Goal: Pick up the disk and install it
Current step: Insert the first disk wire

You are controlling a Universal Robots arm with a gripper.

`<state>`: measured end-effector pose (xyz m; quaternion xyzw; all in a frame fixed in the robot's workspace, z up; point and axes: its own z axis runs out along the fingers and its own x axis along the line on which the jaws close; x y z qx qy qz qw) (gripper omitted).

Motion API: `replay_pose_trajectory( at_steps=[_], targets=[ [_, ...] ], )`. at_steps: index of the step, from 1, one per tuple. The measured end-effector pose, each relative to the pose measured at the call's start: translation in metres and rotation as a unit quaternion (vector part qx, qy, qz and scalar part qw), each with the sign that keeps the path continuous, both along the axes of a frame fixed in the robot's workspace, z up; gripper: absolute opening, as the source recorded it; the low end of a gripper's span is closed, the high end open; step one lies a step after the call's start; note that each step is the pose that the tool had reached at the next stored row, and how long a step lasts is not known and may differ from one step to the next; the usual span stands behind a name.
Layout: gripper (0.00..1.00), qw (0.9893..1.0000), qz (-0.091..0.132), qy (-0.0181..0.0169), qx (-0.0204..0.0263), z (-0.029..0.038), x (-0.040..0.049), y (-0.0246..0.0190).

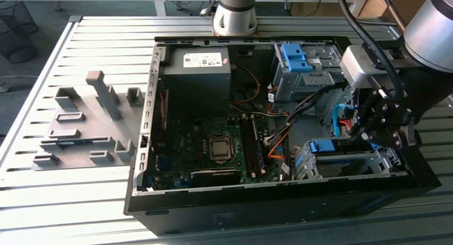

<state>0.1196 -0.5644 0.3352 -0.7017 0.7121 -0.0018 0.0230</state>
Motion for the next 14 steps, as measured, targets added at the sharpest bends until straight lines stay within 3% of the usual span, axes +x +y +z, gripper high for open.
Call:
replay_pose_trajectory(
  at_steps=[14],
  targets=[
    [0.16, 1.0000, -0.003, -0.0001, 0.0002, 0.0008, 0.0002, 0.0001]
  ],
)
